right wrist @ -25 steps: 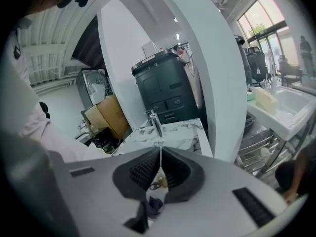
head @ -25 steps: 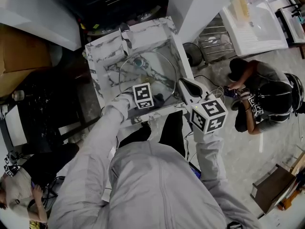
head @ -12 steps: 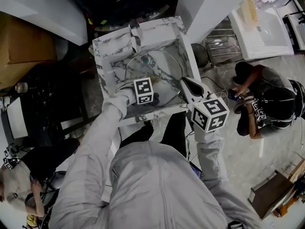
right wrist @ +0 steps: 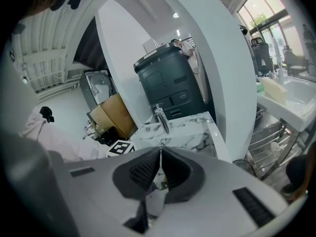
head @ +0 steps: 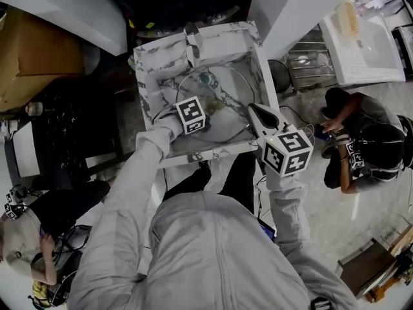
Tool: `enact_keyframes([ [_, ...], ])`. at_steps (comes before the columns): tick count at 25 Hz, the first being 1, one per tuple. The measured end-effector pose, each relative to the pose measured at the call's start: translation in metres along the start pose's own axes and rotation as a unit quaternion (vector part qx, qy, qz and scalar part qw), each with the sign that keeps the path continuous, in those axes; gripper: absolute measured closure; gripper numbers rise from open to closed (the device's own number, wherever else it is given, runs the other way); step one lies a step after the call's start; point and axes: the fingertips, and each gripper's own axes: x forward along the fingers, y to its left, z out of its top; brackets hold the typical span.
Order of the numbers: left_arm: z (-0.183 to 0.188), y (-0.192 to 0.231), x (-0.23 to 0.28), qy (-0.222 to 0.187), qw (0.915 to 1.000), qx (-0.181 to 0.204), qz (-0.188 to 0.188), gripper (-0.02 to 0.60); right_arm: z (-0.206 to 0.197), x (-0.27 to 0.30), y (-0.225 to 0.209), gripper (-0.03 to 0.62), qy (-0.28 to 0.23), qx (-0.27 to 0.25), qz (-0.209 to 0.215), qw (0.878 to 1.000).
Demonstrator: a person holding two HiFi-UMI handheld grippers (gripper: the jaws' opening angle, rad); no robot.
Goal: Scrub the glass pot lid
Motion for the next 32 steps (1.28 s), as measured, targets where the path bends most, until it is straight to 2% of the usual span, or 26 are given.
enact_keyframes([
  [8,-0.003,0.026,-0.010,-0.018,0.9977,-0.025,0.060,0.525,-0.005,0.001,0.006,0.563,0.002,-0.002,0.007,1.000],
  [15,-0.001,0.060,-0.028,-0.041,0.9907,-0.056,0.117,0.525,-0.008,0.003,0.002,0.563,0.008,0.000,0.006,1.000],
  [19,0.002,0.073,-0.033,-0.047,0.9859,-0.053,0.151,0.525,-0.007,0.004,0.001,0.563,0.009,0.003,0.006,1.000],
  [22,0.007,0.079,-0.027,-0.055,0.9844,-0.039,0.163,0.525,-0.008,0.004,-0.001,0.563,0.010,0.005,0.004,1.000],
  [29,0.017,0.109,-0.039,-0.070,0.9660,-0.016,0.248,0.525,-0.011,0.002,-0.007,0.563,0.014,0.011,0.001,1.000],
  [32,0.020,0.119,-0.043,-0.078,0.9587,-0.013,0.273,0.525,-0.013,0.000,-0.008,0.563,0.016,0.012,0.000,1.000],
])
